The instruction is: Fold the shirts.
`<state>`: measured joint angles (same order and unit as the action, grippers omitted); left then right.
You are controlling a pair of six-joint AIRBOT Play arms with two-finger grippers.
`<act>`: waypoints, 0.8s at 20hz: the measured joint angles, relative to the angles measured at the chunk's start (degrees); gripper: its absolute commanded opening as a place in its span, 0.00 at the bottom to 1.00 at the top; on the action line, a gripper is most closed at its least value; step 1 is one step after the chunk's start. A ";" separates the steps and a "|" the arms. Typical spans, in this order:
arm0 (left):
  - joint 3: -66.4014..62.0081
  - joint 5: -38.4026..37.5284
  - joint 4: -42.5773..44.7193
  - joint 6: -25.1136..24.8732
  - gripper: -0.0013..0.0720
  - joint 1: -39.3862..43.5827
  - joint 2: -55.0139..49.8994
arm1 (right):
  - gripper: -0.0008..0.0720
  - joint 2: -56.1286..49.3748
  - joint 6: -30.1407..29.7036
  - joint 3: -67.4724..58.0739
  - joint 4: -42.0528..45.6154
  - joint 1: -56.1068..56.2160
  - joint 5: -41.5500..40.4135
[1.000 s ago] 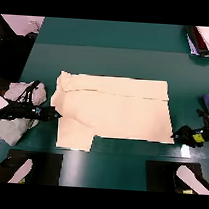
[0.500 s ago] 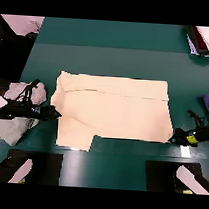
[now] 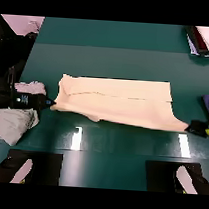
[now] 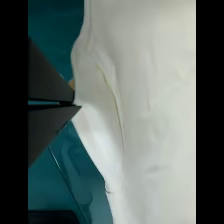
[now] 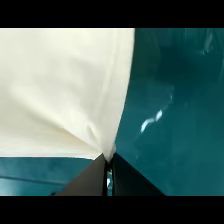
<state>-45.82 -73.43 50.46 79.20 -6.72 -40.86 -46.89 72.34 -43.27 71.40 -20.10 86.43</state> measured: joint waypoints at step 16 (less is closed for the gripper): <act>-14.64 20.15 -4.33 -4.52 0.53 0.02 -35.45 | 0.37 -39.17 4.70 -34.69 -7.02 14.47 -13.49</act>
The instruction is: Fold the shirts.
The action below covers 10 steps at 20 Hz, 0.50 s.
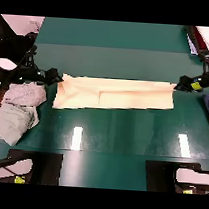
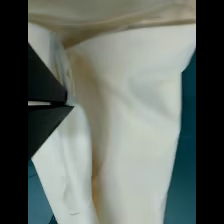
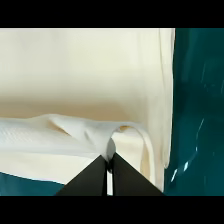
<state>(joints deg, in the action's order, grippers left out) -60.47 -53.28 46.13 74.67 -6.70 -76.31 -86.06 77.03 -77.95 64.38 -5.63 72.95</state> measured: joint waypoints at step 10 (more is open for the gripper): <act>-10.69 -5.22 -0.83 -0.13 0.06 -0.04 -4.83 | 0.87 -9.94 -2.40 -8.55 -9.55 -5.18 3.06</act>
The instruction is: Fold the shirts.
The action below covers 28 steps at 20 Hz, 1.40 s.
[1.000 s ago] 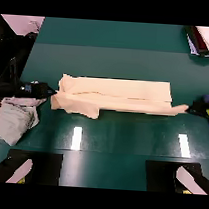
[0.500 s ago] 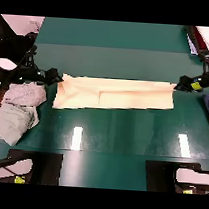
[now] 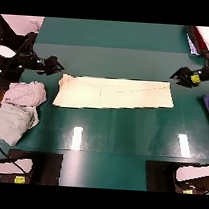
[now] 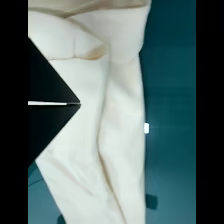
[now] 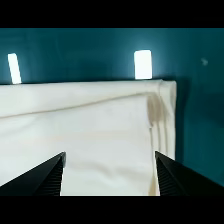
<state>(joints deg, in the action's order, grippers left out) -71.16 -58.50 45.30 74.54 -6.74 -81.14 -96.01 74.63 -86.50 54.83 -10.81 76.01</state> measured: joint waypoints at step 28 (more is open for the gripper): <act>-12.44 4.11 0.59 2.45 0.05 29.42 -17.25 | 0.03 3.08 -8.33 -2.97 -8.76 2.36 14.27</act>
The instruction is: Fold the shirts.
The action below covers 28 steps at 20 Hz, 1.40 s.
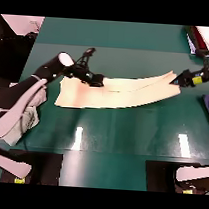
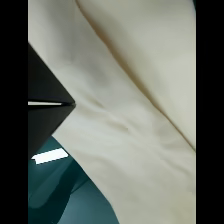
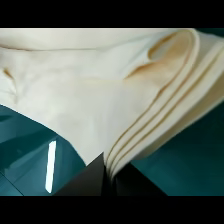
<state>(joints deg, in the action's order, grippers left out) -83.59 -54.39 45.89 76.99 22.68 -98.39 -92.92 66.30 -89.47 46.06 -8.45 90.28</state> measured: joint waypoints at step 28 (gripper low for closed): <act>-16.72 -7.41 10.05 4.13 0.05 -7.02 -1.29 | 0.03 2.01 3.61 -21.53 -5.57 33.33 -7.78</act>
<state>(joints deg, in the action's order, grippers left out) -100.31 -61.80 55.94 81.12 15.66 -99.68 -90.91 69.91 -111.00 40.49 24.88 82.50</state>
